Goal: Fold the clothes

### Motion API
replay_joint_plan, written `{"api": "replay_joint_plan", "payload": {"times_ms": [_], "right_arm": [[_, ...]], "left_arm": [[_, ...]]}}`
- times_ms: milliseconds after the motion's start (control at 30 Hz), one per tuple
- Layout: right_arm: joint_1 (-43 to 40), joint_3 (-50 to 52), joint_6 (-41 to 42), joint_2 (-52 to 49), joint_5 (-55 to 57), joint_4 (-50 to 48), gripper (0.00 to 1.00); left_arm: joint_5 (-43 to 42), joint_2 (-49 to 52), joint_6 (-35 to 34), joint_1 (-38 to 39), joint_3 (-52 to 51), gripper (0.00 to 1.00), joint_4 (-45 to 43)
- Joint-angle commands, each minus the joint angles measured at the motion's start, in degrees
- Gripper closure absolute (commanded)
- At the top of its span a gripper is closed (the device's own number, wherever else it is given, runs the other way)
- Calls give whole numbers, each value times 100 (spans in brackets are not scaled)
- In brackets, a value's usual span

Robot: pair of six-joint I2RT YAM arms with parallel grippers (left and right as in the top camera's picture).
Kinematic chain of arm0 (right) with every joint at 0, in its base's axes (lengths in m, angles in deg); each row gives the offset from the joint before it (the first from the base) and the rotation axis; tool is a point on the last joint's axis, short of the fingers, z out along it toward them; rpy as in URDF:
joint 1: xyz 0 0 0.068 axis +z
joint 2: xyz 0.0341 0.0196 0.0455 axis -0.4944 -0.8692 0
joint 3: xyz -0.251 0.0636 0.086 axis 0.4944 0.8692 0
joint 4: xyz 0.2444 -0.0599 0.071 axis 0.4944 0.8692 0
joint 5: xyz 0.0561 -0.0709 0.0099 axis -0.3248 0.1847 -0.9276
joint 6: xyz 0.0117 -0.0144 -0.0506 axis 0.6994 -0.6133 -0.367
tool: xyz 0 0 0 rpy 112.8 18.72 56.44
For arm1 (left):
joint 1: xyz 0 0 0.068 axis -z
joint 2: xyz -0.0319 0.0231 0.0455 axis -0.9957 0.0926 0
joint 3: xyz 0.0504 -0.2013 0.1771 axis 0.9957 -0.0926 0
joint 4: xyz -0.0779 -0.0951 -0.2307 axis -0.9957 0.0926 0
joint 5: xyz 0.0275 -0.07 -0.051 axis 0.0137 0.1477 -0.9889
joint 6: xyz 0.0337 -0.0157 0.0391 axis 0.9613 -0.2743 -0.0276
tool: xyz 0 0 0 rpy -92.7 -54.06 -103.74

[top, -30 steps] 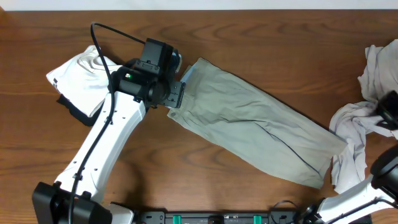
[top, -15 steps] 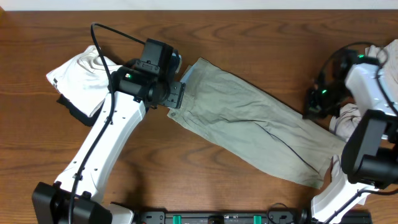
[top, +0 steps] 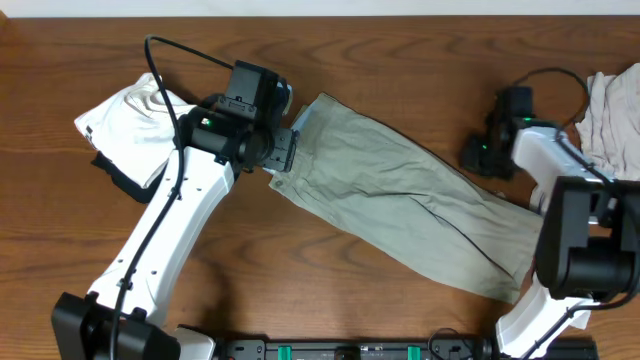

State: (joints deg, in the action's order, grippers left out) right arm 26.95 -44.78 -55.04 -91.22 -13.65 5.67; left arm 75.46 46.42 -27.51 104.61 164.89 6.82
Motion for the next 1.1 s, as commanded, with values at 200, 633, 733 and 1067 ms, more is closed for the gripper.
{"api": "replay_joint_plan", "payload": {"times_ms": [200,633,733,1067], "right_arm": [[457,-254,249,-85,133,-1093,94],[-636,-2052,-1510,468,-662,3268,31],[-868,-2017,-1513,463,-1331,3580,34],[-70,-763,-1867,459,-1685,3493,78]], "left_arm": [[90,-59,35,-35,72,32,20],[90,-59,37,-35,72,19,0],[85,-57,35,-35,72,19,-138],[87,-57,35,-35,72,19,-107]]}}
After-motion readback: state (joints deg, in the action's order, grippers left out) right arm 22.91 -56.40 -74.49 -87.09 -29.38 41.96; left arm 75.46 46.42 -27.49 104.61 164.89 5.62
